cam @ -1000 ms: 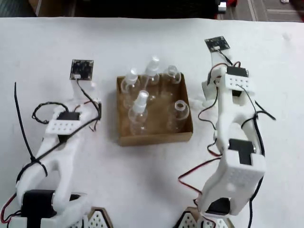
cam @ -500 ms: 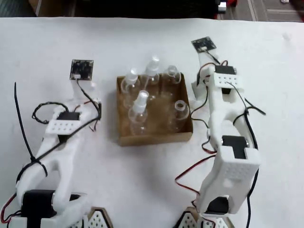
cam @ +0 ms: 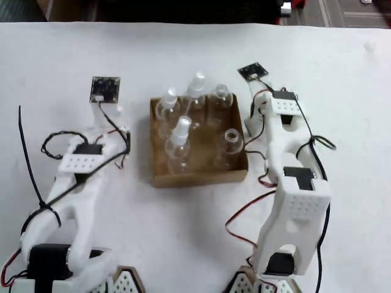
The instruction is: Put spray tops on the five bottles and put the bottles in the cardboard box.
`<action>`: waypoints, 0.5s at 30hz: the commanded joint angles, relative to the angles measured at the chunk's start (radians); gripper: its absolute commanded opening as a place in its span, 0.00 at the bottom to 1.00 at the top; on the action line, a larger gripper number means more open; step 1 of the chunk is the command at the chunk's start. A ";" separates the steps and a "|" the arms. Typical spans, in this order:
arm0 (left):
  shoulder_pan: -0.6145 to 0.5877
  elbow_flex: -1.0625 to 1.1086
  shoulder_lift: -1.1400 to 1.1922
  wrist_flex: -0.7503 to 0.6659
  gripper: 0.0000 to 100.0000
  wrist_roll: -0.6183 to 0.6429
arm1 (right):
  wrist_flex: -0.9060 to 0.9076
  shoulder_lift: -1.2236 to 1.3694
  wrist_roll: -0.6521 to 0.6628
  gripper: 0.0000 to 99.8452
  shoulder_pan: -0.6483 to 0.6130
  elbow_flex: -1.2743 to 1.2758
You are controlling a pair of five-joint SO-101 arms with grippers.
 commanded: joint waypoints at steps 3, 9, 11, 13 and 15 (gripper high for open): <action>-0.004 -0.017 -0.004 -0.029 0.02 0.011 | -0.030 0.004 0.006 0.07 -0.001 -0.040; -0.004 -0.017 -0.004 -0.029 0.02 0.011 | -0.031 0.005 0.002 0.02 -0.002 -0.034; -0.004 -0.017 -0.004 -0.029 0.02 0.011 | -0.031 0.005 -0.034 0.02 0.001 -0.034; -0.004 -0.015 -0.004 -0.028 0.02 0.011 | -0.031 0.005 -0.074 0.02 0.021 -0.034; -0.004 -0.014 -0.004 -0.028 0.02 0.011 | -0.048 0.005 -0.106 0.02 0.047 -0.034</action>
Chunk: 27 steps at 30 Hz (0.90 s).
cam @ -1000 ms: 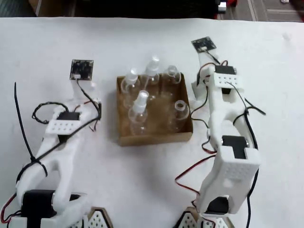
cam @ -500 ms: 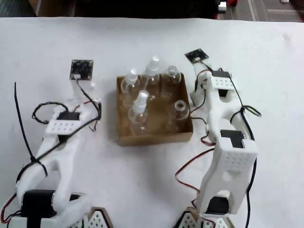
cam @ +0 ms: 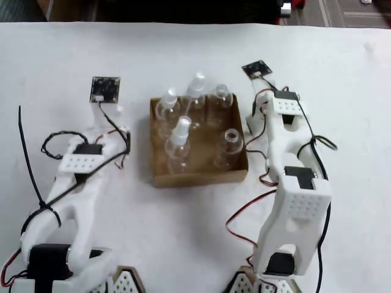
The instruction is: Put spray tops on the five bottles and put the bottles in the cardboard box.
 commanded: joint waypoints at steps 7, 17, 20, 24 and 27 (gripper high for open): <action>-0.004 -0.012 -0.004 -0.021 0.02 0.011 | -0.067 -0.004 -0.239 0.02 0.136 -0.025; -0.004 -0.012 -0.004 -0.021 0.02 0.011 | -0.062 -0.004 -0.235 0.02 0.131 -0.025; -0.004 -0.012 -0.004 -0.021 0.02 0.011 | -0.062 -0.004 -0.235 0.02 0.131 -0.025; -0.004 -0.012 -0.004 -0.021 0.02 0.011 | -0.061 -0.004 -0.235 0.02 0.131 -0.025; -0.004 -0.012 -0.004 -0.021 0.02 0.011 | -0.059 -0.005 -0.241 0.02 0.131 -0.025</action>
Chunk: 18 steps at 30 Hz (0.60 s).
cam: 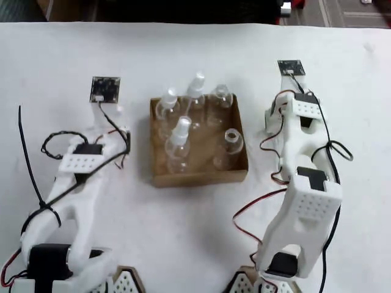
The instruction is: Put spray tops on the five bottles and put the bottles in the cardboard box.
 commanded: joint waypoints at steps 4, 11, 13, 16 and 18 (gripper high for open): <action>-0.004 -0.012 -0.004 -0.021 0.02 0.011 | -0.005 -0.007 -0.014 0.02 0.013 -0.025; -0.004 -0.012 -0.004 -0.021 0.02 0.011 | -0.005 -0.007 -0.008 0.13 0.015 -0.025; -0.004 -0.012 -0.004 -0.021 0.02 0.011 | -0.005 -0.005 -0.008 0.12 0.013 -0.025; -0.004 -0.012 -0.004 -0.021 0.02 0.011 | -0.005 -0.005 -0.008 0.12 0.015 -0.025; -0.004 -0.012 -0.004 -0.021 0.02 0.011 | -0.005 -0.008 -0.014 0.12 0.018 -0.025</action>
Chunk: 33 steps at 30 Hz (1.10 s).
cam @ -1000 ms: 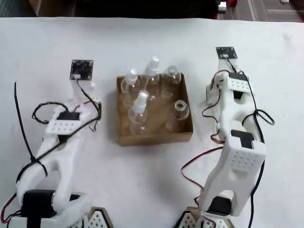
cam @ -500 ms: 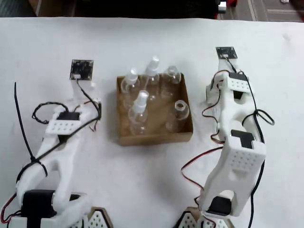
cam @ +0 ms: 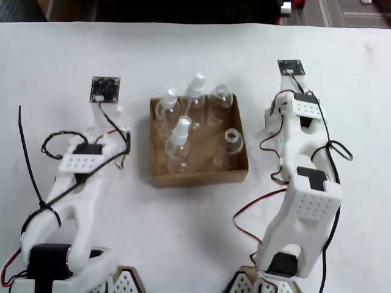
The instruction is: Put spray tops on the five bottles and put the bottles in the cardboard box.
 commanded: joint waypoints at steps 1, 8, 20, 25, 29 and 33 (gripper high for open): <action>-0.004 -0.012 -0.004 -0.021 0.02 0.011 | -0.005 -0.012 -0.009 0.12 0.019 -0.025; -0.004 -0.012 -0.004 -0.021 0.02 0.011 | -0.008 -0.015 -0.011 0.12 0.019 -0.025; -0.004 -0.015 -0.004 -0.021 0.02 0.011 | -0.012 -0.030 -0.011 0.12 0.019 -0.023; -0.004 -0.015 -0.004 -0.021 0.02 0.011 | -0.007 -0.036 -0.012 0.13 0.019 -0.023; -0.004 -0.015 -0.004 -0.021 0.02 0.011 | -0.010 -0.036 -0.043 0.20 0.019 -0.023; -0.004 -0.015 -0.004 -0.021 0.02 0.011 | -0.012 -0.035 -0.038 0.22 0.016 -0.023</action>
